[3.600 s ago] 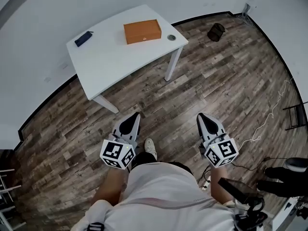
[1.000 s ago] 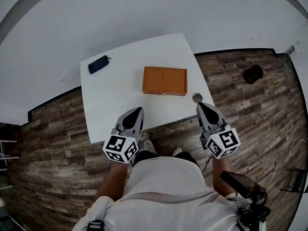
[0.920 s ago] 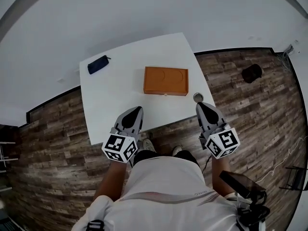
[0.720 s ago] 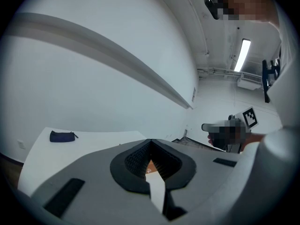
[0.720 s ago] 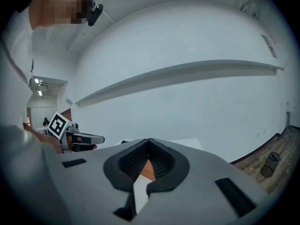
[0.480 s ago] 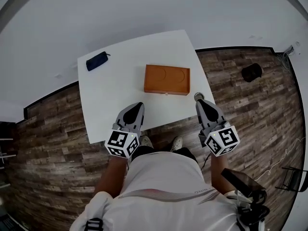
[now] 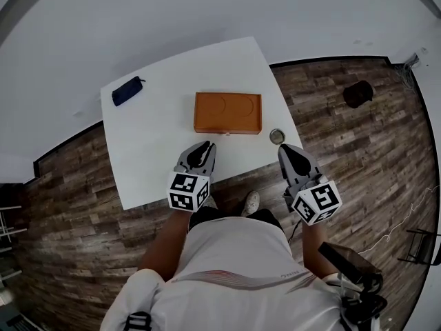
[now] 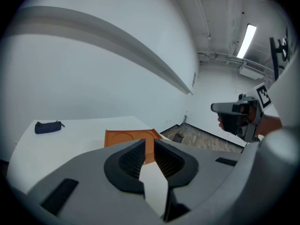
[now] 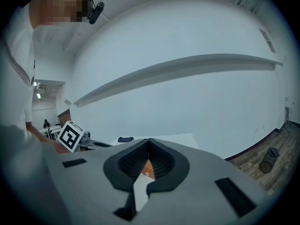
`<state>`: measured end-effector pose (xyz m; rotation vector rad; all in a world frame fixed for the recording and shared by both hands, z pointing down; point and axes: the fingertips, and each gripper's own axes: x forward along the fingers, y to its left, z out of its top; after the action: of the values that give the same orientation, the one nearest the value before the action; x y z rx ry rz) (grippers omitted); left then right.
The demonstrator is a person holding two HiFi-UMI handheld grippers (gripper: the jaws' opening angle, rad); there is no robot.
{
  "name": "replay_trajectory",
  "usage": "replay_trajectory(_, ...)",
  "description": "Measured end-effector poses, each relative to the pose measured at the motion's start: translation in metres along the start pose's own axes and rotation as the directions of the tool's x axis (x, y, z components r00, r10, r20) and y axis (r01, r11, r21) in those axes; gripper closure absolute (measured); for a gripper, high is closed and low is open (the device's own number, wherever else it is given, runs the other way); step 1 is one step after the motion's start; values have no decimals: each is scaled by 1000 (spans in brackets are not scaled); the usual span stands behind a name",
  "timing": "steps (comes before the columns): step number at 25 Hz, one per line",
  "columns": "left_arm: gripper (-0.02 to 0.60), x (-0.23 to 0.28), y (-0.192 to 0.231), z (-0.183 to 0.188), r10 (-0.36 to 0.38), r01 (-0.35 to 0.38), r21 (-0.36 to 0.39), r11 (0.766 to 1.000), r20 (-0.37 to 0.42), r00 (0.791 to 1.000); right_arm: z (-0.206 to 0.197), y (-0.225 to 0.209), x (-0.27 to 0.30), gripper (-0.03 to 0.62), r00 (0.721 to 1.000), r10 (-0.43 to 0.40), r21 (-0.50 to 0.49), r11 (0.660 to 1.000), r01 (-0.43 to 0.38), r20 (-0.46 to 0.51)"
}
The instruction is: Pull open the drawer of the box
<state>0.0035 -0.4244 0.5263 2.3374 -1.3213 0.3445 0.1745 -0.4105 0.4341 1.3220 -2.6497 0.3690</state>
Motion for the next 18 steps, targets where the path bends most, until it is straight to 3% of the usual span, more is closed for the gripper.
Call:
replay_trajectory(7,417,71,2,-53,12,-14,-10,1000,-187,982,-19,-19,-10,595,999,-29,30,999,30,-40)
replay_trajectory(12,417,111,6,-95,51,-66,-40,997,-296,954,-28,-29,-27,595,996,-55,47,997,59,-65)
replay_trajectory(15,417,130,10,-103,67,-104,-100,990,-320,945,-35,-35,-37,595,994,-73,56,995,78,-81)
replay_trajectory(18,417,145,9,-108,82,-125,-99,987,-357,931,-39,-41,-45,595,992,-86,65,994,92,-93)
